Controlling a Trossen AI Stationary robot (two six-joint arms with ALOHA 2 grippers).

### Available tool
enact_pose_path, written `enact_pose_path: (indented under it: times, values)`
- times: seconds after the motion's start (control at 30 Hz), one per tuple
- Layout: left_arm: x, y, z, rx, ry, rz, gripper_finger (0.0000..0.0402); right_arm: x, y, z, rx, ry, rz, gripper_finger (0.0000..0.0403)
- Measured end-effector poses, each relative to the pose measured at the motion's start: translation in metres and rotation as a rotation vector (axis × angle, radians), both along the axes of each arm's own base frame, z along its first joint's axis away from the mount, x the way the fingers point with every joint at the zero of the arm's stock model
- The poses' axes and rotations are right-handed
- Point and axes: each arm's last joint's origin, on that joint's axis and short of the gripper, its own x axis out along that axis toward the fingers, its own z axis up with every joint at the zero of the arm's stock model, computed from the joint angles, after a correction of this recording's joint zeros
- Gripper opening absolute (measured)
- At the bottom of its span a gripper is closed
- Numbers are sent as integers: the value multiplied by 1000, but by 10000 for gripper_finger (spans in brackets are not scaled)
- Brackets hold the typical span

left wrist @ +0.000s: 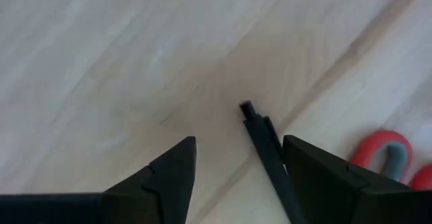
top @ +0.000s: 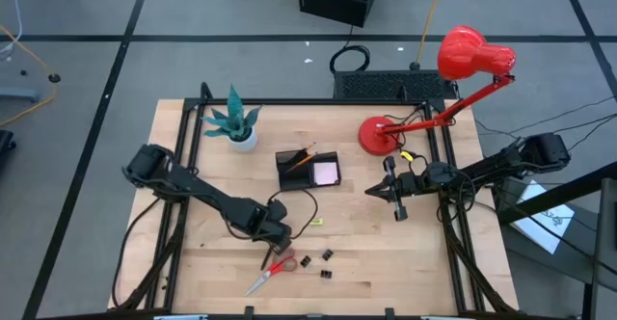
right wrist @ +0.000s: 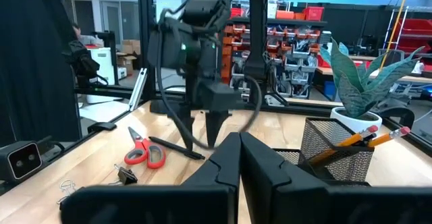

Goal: Pick and place office supplies into organizer
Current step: Put the black pen into the black desk organizer

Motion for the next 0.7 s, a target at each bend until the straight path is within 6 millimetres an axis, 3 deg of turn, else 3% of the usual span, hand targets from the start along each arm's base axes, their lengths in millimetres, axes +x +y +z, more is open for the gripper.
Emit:
enact_pose_path:
  times: [0.27, 0.7]
  values:
    - [6, -1, -14, -26, 26, 3, 230, 0, 0, 0, 0, 0, 0, 4]
    - [2, -11, -21, -20, 47, -35, 230, 0, 0, 0, 1, 0, 0, 4]
